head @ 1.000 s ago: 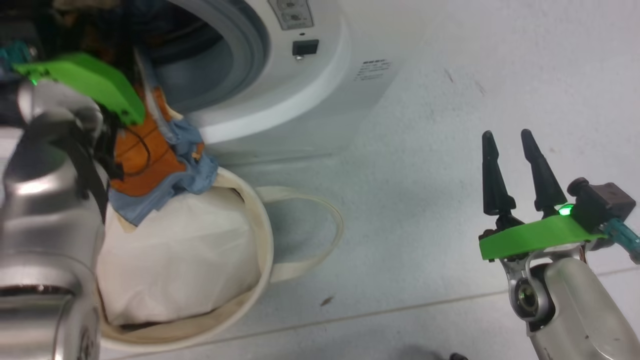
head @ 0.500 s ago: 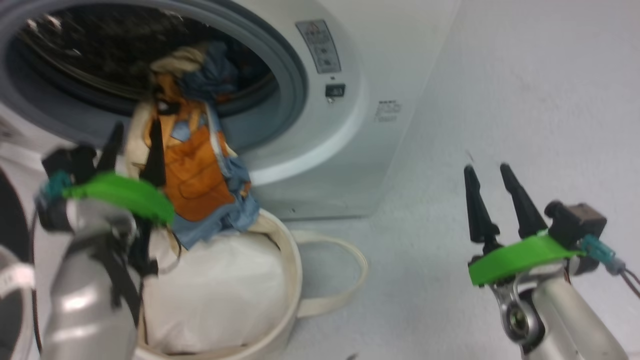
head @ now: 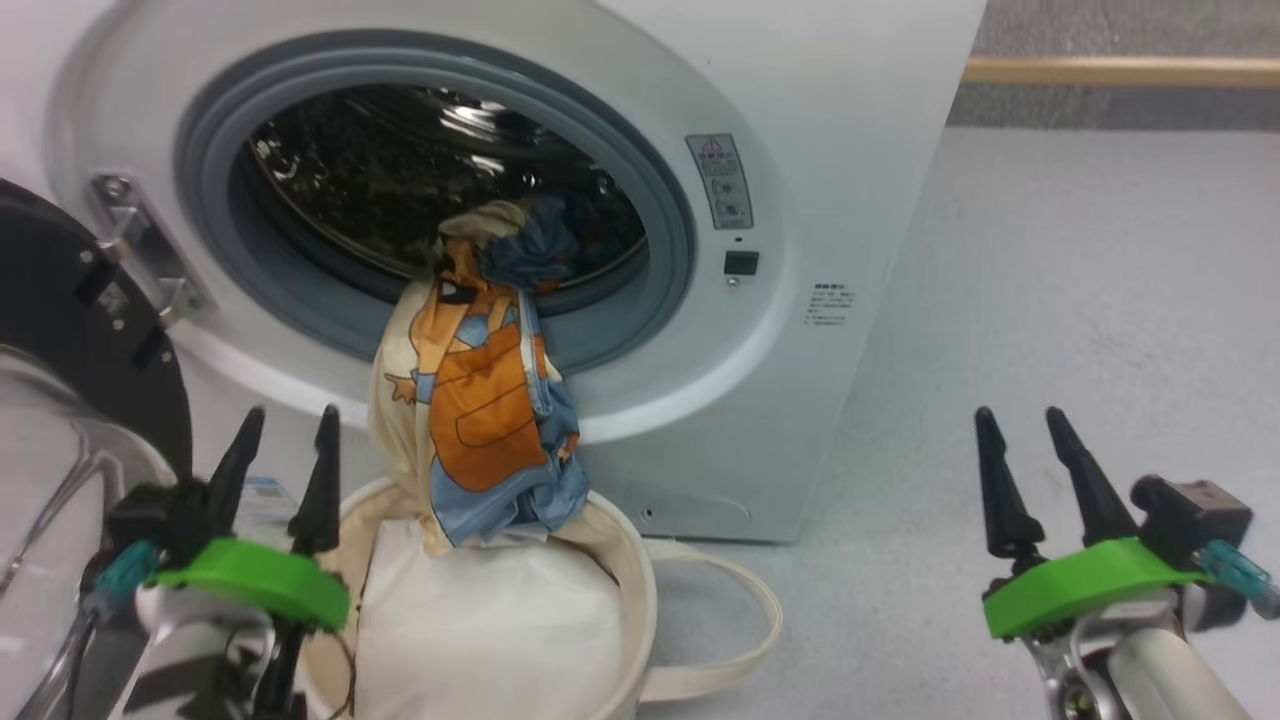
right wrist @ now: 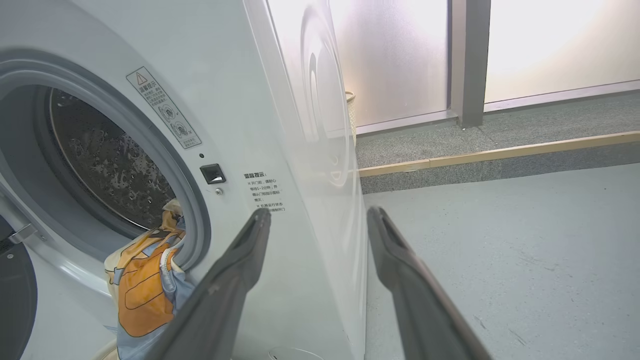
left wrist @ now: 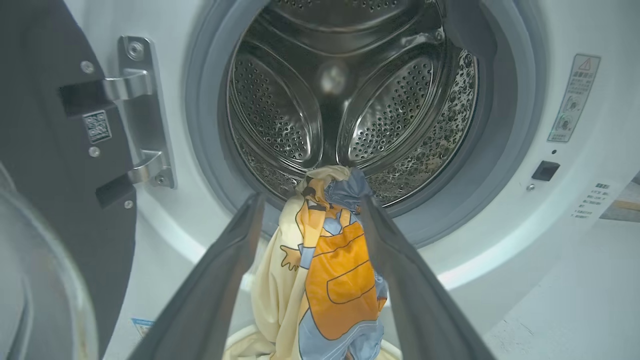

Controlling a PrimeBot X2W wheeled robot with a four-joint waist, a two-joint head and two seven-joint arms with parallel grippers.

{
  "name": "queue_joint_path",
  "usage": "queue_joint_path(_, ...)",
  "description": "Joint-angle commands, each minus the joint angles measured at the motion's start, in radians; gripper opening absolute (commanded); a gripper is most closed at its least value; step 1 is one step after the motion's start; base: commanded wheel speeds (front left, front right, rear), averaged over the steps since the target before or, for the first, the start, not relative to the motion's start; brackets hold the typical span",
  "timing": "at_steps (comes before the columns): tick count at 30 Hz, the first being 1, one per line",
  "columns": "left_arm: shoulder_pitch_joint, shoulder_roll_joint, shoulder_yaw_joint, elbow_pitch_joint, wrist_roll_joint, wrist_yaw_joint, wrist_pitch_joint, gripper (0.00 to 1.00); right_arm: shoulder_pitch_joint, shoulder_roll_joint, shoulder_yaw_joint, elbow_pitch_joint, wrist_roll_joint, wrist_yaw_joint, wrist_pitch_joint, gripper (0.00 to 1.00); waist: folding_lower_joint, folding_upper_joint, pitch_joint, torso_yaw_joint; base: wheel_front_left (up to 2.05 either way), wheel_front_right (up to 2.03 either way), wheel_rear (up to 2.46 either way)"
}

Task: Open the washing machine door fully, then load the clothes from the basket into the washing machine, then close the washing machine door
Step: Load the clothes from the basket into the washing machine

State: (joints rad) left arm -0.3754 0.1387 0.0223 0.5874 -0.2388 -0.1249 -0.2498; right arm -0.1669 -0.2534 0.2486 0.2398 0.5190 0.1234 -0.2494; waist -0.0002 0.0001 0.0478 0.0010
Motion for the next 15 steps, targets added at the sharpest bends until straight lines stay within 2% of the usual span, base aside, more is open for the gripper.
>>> queue_joint_path(1,-0.003,0.035,0.05,-0.051,0.008,-0.005,-0.012,1.0,0.004,-0.018,-0.001,-0.028,-0.01,0.007,-0.012,1.0,0.0002,-0.0001,-0.019,0.008,0.0,0.0,0.0)
queue_joint_path(8,0.077,0.027,0.098,-0.127,0.028,-0.005,-0.012,1.0,0.041,-0.023,-0.055,-0.014,-0.02,0.007,-0.012,1.0,0.0002,-0.0001,-0.042,0.011,0.0,0.0,0.0)
queue_joint_path(15,0.102,0.01,0.103,-0.159,0.039,-0.006,-0.012,1.0,0.046,-0.024,-0.058,-0.015,-0.021,0.007,-0.012,1.0,0.0002,-0.0001,-0.038,0.01,0.0,0.0,0.0)
